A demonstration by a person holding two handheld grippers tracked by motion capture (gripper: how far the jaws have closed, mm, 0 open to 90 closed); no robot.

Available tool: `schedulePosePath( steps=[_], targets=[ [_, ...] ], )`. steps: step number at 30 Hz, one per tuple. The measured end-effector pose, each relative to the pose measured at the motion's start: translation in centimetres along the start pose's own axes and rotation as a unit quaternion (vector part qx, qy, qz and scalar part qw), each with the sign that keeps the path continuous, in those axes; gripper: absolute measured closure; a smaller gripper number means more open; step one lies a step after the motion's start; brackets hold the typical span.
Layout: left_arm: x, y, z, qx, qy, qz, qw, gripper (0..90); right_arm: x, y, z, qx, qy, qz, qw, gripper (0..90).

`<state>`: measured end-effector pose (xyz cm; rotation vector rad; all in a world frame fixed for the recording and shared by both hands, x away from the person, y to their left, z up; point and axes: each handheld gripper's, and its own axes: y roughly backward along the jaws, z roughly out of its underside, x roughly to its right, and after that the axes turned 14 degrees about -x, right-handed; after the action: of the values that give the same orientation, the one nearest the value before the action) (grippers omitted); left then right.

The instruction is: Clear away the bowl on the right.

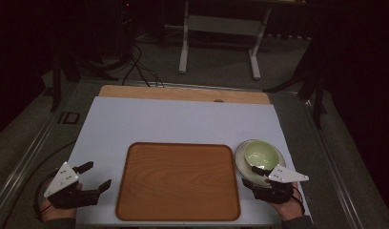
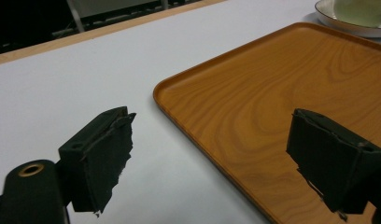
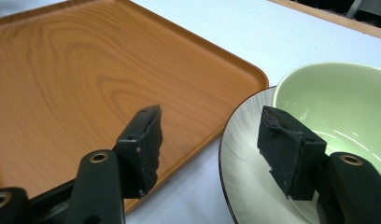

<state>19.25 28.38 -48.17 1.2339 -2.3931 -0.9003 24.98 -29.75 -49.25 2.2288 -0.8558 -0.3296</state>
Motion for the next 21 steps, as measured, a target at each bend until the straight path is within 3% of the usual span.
schedulePosePath(
  steps=[5, 11, 21],
  targets=[
    [0.07, -0.22, -0.15, -0.004, -0.008, 0.006, 0.9999, 14.7, 0.18, 0.09, 0.13, 0.0, -0.003, -0.001, 1.0, 39.0],
    [-0.12, -0.11, -0.07, 0.003, -0.004, 0.005, 1.0, 14.9, 0.1, 0.19, 0.09, -0.005, 0.003, 0.006, 1.0, 39.1],
    [-0.15, -0.24, -0.14, -0.002, -0.007, 0.005, 1.0, 14.8, 0.36, 0.77, -0.04, 0.009, 0.0, 0.007, 0.9999, 39.1]
  ],
)
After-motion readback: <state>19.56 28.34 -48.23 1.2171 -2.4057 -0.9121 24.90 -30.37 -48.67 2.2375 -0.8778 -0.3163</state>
